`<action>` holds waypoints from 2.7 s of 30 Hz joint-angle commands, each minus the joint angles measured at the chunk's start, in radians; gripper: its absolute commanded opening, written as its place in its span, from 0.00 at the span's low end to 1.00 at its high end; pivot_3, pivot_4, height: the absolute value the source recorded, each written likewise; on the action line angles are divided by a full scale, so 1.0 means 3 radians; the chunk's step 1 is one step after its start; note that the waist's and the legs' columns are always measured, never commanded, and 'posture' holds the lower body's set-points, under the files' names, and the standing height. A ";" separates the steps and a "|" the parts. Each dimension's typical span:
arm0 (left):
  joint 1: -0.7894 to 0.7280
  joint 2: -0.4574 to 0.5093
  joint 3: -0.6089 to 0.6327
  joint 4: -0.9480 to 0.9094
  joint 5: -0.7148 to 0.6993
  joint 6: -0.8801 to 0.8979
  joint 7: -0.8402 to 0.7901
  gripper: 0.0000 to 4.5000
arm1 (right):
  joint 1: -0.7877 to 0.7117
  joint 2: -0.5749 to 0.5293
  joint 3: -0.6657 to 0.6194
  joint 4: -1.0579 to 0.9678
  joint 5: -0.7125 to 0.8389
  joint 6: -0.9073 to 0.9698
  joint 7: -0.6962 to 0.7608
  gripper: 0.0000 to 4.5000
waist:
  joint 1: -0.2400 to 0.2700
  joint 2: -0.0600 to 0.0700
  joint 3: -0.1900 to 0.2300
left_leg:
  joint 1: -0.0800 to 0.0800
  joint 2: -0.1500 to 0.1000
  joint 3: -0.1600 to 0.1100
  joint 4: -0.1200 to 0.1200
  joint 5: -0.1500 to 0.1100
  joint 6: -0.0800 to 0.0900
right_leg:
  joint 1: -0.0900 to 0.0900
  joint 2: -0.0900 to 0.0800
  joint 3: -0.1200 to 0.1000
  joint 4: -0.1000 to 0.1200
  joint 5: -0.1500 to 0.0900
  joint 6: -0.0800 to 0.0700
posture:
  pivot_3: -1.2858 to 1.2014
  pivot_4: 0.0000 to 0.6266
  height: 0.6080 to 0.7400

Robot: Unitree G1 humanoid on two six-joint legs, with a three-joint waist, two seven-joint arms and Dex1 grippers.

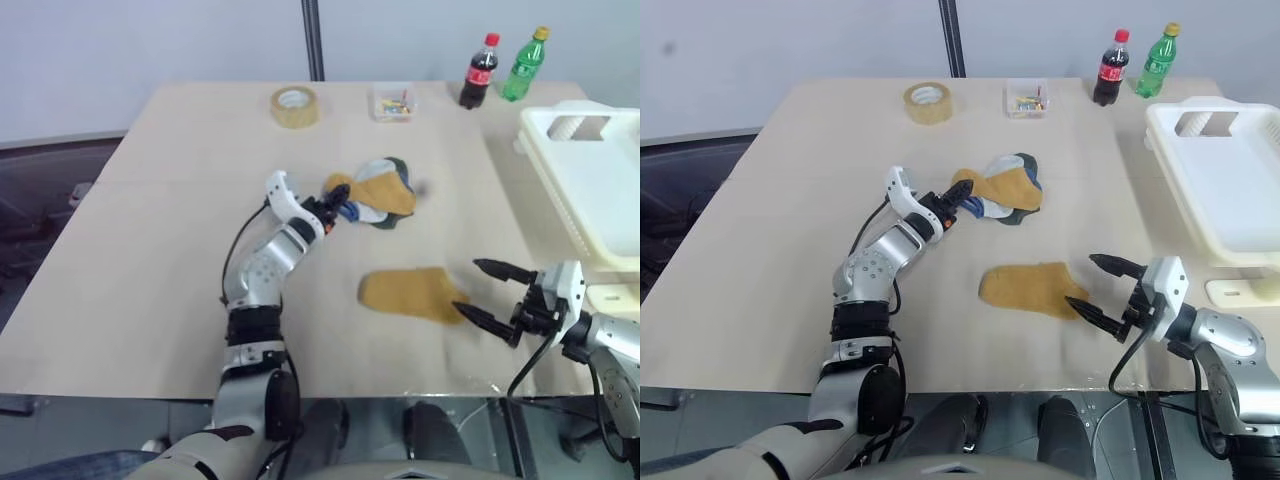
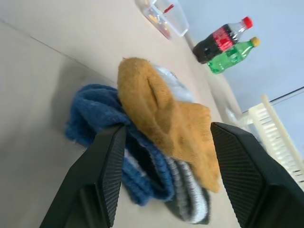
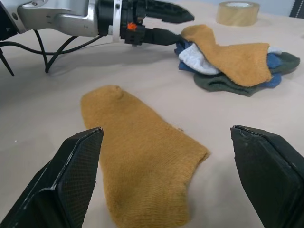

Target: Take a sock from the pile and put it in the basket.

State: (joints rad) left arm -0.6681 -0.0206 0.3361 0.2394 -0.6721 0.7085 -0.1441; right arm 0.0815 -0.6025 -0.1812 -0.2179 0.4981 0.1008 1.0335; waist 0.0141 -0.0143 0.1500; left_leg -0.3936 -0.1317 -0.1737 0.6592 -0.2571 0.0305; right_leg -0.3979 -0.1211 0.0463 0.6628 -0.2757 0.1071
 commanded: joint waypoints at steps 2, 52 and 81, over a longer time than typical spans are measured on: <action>-0.0109 0.0015 0.0001 0.0106 -0.0003 -0.0092 -0.0030 0.67 | 0.0015 0.0009 -0.0032 -0.0068 0.0003 -0.0080 -0.0028 1.00 | -0.0003 0.0000 0.0000 | 0.0000 0.0000 0.0000 0.0000 0.0000 0.0000 | 0.0000 0.0000 0.0000 0.0000 0.0000 0.0000 | 0.52 0.24 1.00; 0.0002 0.0217 0.0378 0.0051 -0.0797 0.0115 -0.0137 0.67 | 0.0083 0.0176 0.0184 -0.0027 -0.0153 -0.0236 -0.0157 1.00 | -0.0001 0.0002 -0.0001 | -0.0003 0.0000 -0.0003 0.0017 0.0000 0.0000 | 0.0003 0.0002 -0.0002 0.0005 0.0001 0.0002 | 0.52 0.24 1.00; -0.0446 0.0071 0.0295 0.1045 -0.0357 -0.0479 -0.0443 0.55 | 0.0166 0.0134 0.0241 -0.0036 -0.0235 -0.0321 -0.0109 1.00 | -0.0010 0.0001 -0.0001 | -0.0005 -0.0002 -0.0004 0.0019 -0.0001 0.0001 | 0.0003 0.0001 -0.0002 0.0005 0.0002 0.0003 | 0.52 0.24 1.00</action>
State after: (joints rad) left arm -0.7834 0.0025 0.4222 0.5644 -0.7687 0.5776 -0.2612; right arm 0.1270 -0.5578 -0.1040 -0.2094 0.4250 0.0261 0.9961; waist 0.0111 -0.0139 0.1497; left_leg -0.3951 -0.1322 -0.1748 0.6649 -0.2574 0.0307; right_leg -0.3972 -0.1208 0.0457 0.6645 -0.2751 0.1082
